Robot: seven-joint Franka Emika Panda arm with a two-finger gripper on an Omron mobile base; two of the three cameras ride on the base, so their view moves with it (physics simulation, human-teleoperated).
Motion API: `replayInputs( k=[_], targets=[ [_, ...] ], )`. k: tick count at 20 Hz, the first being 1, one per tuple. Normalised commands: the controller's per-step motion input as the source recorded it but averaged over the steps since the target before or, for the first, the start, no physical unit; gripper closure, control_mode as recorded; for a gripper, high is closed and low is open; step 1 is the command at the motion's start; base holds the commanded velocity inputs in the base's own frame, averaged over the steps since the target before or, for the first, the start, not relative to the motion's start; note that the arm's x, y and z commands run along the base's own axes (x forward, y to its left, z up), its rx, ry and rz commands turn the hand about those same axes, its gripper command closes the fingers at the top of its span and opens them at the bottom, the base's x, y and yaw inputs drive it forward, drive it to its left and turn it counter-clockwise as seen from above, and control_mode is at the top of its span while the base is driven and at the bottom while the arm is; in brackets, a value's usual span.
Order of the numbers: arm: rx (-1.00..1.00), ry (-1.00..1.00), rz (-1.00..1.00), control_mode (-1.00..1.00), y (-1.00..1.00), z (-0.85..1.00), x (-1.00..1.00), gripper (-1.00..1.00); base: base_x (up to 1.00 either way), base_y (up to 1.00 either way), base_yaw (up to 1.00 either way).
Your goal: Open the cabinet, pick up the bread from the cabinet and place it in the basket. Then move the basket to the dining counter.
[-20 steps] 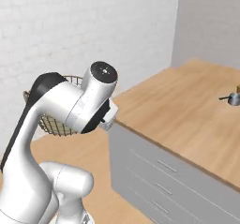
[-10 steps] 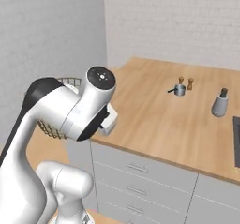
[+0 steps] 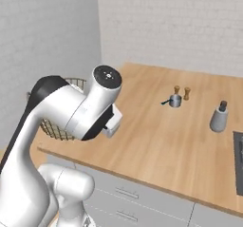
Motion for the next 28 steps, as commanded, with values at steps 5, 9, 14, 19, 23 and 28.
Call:
replayInputs(
  k=[5,9,14,19,23,28],
  targets=[
    [0.00,0.00,0.00,1.00,0.00,0.00,0.00,1.00,0.11,-0.07,-0.42],
    [0.00,0.00,0.00,1.00,0.00,0.00,0.00,1.00,0.51,-0.01,-0.32],
    [0.00,0.00,-0.14,-1.00,-0.09,-0.30,0.98,1.00,0.00,0.00,0.00],
    [0.00,0.05,-0.09,-1.00,-0.05,-0.60,1.00,1.00,0.00,0.00,0.00],
    [0.00,0.08,-0.06,-1.00,-0.10,-0.69,1.00,1.00,0.00,0.00,0.00],
    [0.00,0.02,-0.01,-1.00,-0.17,-0.48,0.75,1.00,0.00,0.00,0.00]
  ],
)
